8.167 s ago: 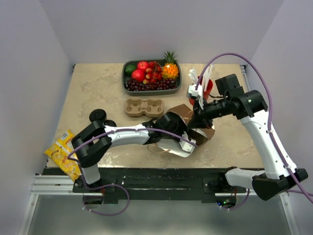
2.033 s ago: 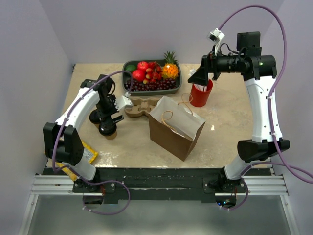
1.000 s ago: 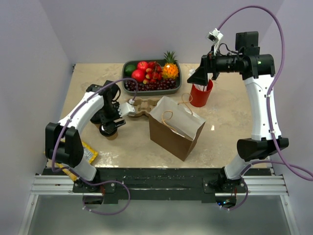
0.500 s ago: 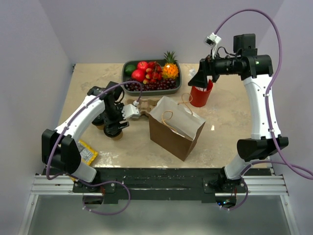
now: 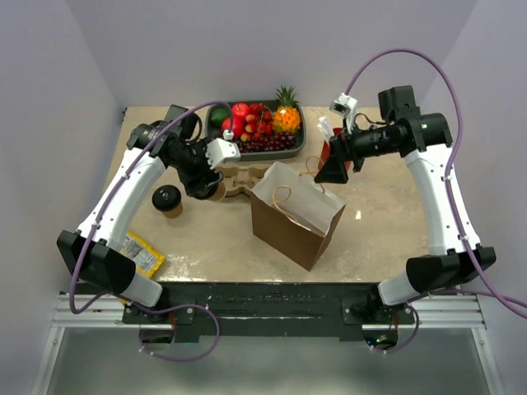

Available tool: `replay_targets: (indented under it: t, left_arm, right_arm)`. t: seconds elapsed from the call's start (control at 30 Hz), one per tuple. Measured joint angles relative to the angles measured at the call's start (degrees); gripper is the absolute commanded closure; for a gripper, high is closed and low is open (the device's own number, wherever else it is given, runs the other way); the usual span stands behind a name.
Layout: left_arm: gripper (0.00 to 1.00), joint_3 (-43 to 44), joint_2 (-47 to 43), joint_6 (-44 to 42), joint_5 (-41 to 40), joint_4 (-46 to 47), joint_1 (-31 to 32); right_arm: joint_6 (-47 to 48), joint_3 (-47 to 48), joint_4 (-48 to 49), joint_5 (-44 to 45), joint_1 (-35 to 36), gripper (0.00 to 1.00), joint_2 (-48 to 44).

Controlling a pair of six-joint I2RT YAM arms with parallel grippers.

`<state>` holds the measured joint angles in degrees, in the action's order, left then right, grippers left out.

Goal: Pack the takeout coffee

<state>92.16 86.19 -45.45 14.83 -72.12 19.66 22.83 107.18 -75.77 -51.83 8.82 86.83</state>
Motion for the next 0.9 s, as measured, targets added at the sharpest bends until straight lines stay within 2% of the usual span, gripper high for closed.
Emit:
replay_targets:
  t: [0.07, 0.2, 0.5, 0.6, 0.67, 0.7, 0.73, 0.77, 0.8, 0.9]
  left_arm:
    - [0.37, 1.77, 0.50, 1.01, 0.17, 0.02, 0.00]
    - [0.37, 4.87, 1.51, 3.06, 0.09, 0.24, -0.02]
    - [0.38, 14.75, 1.66, 7.82, 1.29, 1.77, -0.02]
    - [0.38, 17.84, 1.66, 9.40, 2.62, 2.69, -0.02]
    - [0.38, 19.17, 1.66, 10.49, 3.69, 3.43, -0.02]
    - [0.38, 19.71, 1.66, 10.95, 4.42, 3.89, -0.02]
    - [0.38, 20.22, 1.66, 11.41, 5.03, 4.11, -0.02]
    - [0.38, 20.94, 1.64, 11.96, 6.10, 4.44, -0.02]
    - [0.37, 21.40, 1.62, 12.24, 6.99, 4.81, 0.00]
    - [0.37, 23.47, 1.29, 13.68, 10.60, 5.97, 0.52]
  right_arm:
    - [0.33, -1.16, 0.17, 1.07, 2.67, 0.11, -1.11]
    - [-1.33, -5.20, 2.47, 5.81, 7.89, 0.16, -3.21]
    - [-5.55, -6.51, 7.96, 15.15, 7.89, 0.32, -2.45]
    - [-5.99, -6.56, 8.74, 15.52, 8.13, 0.50, -1.77]
    - [-6.08, -7.10, 9.62, 15.96, 8.50, 0.67, -1.57]
    - [-6.03, -7.61, 9.84, 16.15, 8.79, 0.84, -1.57]
    - [-5.99, -8.20, 9.97, 16.31, 9.03, 0.93, -1.57]
    - [-5.81, -8.72, 9.99, 16.41, 9.22, 0.99, -1.42]
    - [-5.75, -9.07, 10.05, 16.44, 9.35, 1.00, -1.27]
    - [-6.21, -9.25, 10.29, 16.70, 9.62, 1.00, -0.61]
